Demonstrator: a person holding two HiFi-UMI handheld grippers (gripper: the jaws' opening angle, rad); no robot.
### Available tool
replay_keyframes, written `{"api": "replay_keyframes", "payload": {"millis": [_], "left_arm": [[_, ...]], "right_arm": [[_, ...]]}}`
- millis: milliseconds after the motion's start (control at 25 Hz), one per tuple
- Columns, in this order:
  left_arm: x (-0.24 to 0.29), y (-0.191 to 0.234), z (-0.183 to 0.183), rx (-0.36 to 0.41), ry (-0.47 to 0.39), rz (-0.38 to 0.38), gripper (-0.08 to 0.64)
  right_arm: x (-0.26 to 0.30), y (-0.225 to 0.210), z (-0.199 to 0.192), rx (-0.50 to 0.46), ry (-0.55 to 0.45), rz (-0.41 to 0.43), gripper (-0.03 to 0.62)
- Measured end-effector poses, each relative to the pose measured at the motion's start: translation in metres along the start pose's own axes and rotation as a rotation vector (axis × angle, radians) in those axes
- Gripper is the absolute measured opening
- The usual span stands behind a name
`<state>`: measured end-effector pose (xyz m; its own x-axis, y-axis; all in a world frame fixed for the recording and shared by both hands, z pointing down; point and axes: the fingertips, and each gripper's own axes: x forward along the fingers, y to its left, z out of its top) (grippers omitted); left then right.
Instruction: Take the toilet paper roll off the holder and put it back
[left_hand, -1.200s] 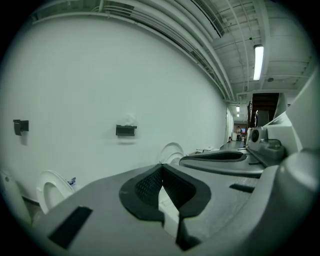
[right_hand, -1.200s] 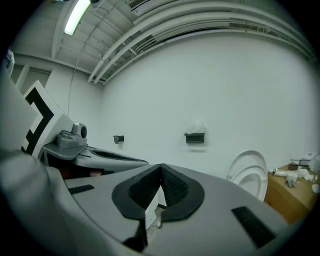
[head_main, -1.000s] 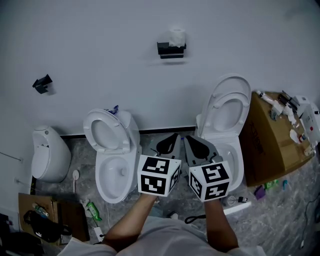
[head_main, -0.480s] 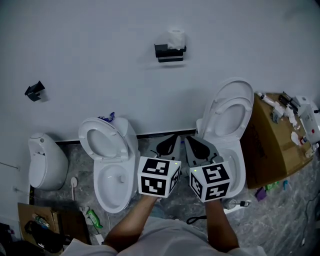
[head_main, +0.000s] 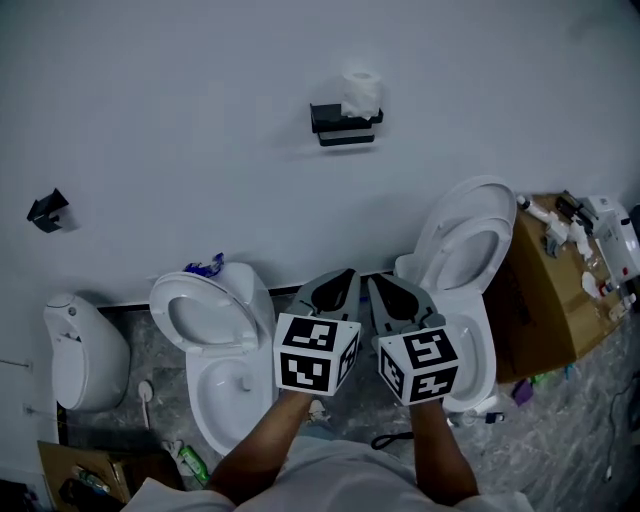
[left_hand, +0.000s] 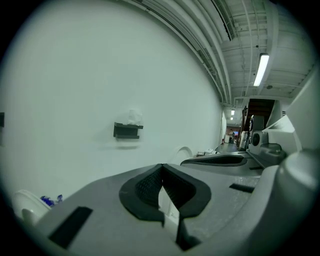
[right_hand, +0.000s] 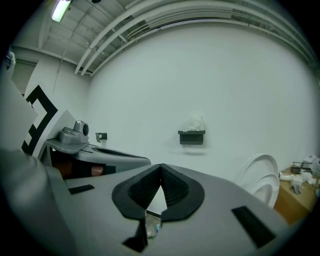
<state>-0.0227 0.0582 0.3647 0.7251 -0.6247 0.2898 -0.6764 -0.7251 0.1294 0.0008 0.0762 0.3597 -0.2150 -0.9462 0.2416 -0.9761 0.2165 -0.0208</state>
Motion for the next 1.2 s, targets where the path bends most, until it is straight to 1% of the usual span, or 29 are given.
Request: {"api": "replay_keyframes", "payload": {"millis": [240, 600, 880, 1200], "left_arm": [[0.022, 0.038, 0.017, -0.004, -0.006, -0.043, 0.005], [0.038, 0.083, 0.031, -0.003, -0.009, -0.080, 0.005], [0.051, 0.093, 0.040, 0.013, -0.014, -0.117, 0.005], [0.079, 0.093, 0.048, 0.043, -0.012, -0.135, 0.005]], "right_arm": [[0.045, -0.001, 0.018, -0.012, 0.002, -0.036, 0.002], [0.093, 0.003, 0.035, -0.007, 0.007, -0.073, 0.002], [0.110, -0.002, 0.044, 0.001, -0.011, -0.100, 0.002], [0.126, -0.027, 0.051, 0.017, -0.033, -0.118, 0.002]]}}
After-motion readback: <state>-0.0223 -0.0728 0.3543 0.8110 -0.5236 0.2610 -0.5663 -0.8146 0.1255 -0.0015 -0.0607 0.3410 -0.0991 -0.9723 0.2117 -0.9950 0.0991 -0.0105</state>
